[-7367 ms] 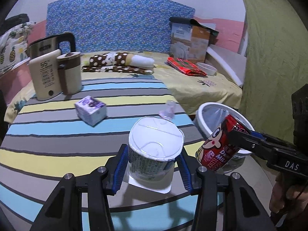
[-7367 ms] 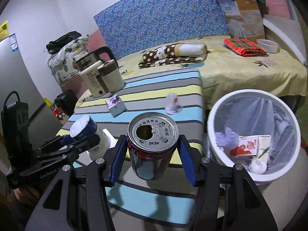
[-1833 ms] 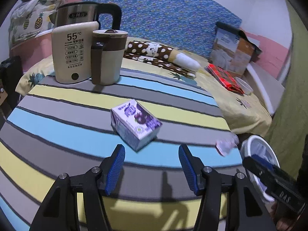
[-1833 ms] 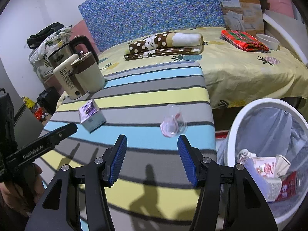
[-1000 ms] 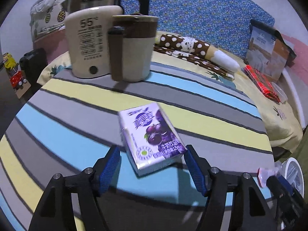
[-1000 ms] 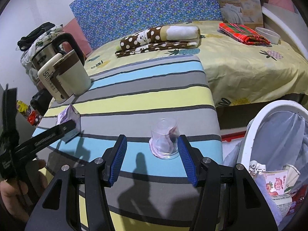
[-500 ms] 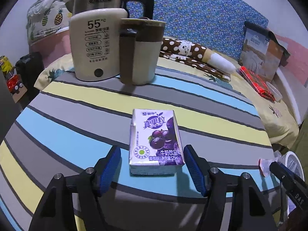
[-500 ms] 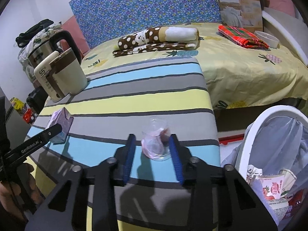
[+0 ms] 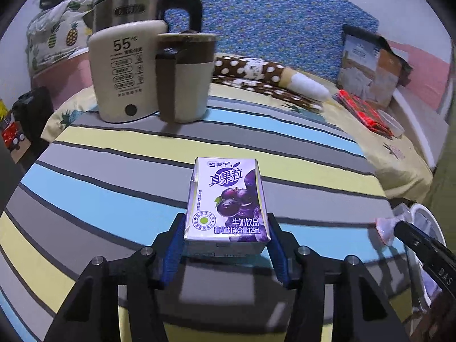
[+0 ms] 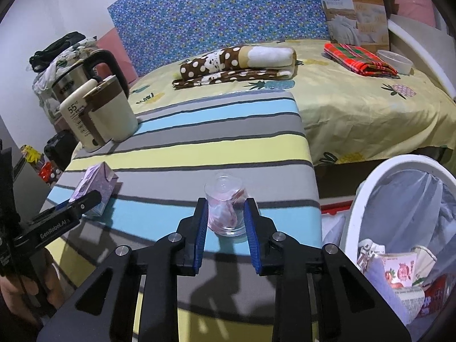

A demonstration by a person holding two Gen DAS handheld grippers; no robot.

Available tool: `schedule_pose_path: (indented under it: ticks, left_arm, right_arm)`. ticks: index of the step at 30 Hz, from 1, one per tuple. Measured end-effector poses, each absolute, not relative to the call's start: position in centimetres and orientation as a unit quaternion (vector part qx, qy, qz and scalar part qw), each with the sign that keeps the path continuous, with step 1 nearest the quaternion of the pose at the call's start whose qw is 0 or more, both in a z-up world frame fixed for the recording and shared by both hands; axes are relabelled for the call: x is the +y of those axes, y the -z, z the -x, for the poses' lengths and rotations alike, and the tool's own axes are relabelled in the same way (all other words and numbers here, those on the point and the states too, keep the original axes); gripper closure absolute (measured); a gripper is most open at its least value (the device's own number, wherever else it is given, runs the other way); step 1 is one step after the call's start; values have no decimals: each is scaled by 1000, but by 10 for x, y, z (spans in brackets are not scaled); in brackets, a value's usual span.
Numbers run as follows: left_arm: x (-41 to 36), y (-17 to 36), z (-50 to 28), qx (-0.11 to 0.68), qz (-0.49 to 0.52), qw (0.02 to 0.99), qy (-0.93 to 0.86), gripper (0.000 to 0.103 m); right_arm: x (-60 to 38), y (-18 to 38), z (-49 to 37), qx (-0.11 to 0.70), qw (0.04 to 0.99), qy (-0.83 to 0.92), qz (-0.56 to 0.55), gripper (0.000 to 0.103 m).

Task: Collect trash
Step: 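Lift the milk box with the left tool while the right tool lifts the clear cup, then carry the milk box and clear cup over the bin and open both tools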

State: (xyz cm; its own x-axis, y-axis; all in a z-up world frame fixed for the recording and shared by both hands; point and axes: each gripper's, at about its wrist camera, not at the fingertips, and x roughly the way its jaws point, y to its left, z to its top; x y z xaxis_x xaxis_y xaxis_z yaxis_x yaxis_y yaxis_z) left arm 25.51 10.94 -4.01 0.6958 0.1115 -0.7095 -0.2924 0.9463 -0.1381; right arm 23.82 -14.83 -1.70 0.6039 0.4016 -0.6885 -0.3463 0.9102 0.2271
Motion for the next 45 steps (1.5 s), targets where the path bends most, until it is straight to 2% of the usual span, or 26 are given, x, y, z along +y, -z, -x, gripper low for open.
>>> schedule_pose_path:
  ticks: [25, 45]
  left_arm:
    - [21, 11, -161, 361, 92, 928, 8, 49]
    - [-57, -7, -174, 355, 58, 929, 91, 49]
  right_arm:
    - [-179, -16, -167, 358, 909, -210, -41, 75]
    - [-227, -19, -156, 335, 926, -157, -69, 75]
